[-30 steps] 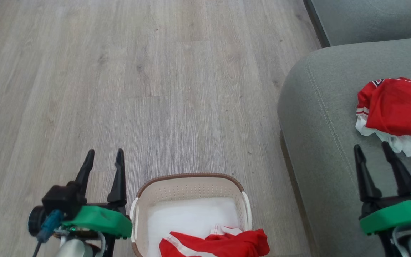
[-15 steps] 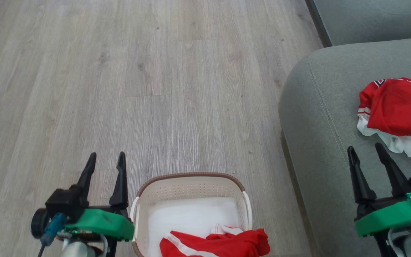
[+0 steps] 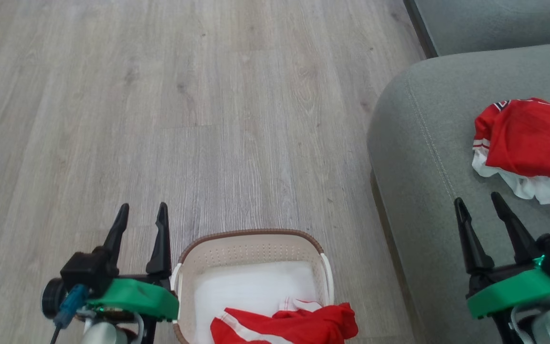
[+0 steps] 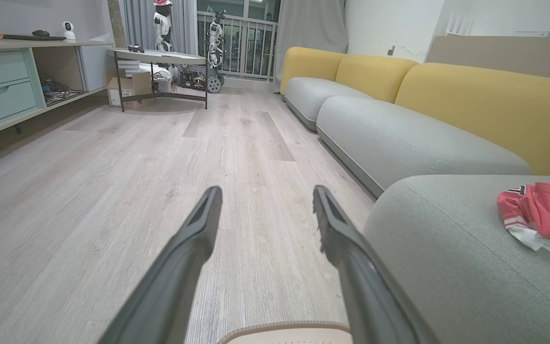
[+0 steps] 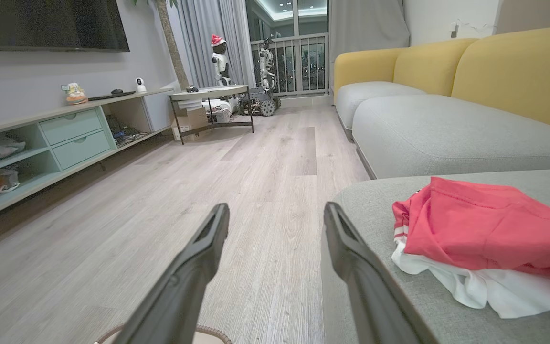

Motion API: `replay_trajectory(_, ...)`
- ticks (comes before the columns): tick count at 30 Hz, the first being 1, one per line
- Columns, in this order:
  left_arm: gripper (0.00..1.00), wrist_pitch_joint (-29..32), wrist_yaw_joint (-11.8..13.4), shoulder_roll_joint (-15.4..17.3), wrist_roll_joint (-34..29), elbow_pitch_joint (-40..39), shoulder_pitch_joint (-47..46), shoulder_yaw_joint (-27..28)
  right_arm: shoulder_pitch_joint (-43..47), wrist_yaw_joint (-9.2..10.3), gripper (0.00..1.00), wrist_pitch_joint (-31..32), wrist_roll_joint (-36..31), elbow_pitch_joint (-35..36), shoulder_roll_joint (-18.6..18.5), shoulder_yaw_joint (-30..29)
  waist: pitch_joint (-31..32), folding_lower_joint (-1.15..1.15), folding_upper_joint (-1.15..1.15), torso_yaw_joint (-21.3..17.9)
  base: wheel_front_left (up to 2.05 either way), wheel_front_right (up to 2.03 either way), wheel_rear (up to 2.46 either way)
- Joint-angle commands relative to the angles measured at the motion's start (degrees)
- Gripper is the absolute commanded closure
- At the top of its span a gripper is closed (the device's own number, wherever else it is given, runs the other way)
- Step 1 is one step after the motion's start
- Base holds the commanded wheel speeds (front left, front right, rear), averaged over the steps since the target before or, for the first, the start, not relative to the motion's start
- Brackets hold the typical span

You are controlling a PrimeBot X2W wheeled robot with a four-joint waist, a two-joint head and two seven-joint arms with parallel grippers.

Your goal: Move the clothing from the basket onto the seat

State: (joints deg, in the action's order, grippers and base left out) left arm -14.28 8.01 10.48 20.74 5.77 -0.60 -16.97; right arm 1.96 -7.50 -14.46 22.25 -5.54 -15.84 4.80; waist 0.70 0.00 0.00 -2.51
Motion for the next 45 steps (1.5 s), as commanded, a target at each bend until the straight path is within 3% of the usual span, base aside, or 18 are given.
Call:
replay_trajectory(1, 0.0, -0.72, -0.22, 0.17, -0.59, -1.56, -1.75, 2.69, -2.01, 0.01, 0.0, -0.53, 0.14, 1.86, -0.54, 1.25, -0.26, 0.0, 0.0, -0.35, 0.0, 0.0, 0.0)
replay_trajectory(12, 0.0, -0.72, -1.18, -0.86, -2.8, 0.73, -3.92, 2.3, -3.77, 0.01, 0.0, -0.53, 1.14, 2.49, -1.26, 1.55, -3.5, 0.0, 0.0, -2.63, 0.0, 0.0, 0.0)
replay_trajectory(22, 0.0, -0.72, -2.1, -2.34, -5.7, 7.69, -8.4, 1.47, -6.98, 0.01, 0.0, -0.53, 2.13, 3.36, -1.81, 1.92, -8.99, 0.0, 0.0, -5.14, 0.0, 0.0, 0.0)
replay_trajectory(30, 0.0, -0.72, -4.48, -3.84, -6.45, 17.18, -13.59, -0.12, -9.46, 0.01, 0.0, -0.53, 2.82, 4.22, -2.45, 1.61, -13.14, 0.0, 0.0, -6.7, 0.0, 0.0, 0.0)
replay_trajectory(45, 0.0, 1.09, -10.07, -6.95, -3.32, 45.25, -27.9, -3.11, -15.01, 0.01, 0.0, -0.53, 5.08, 5.8, -2.9, 1.22, -23.12, 0.0, 0.0, -10.53, 0.0, 0.0, 0.0)
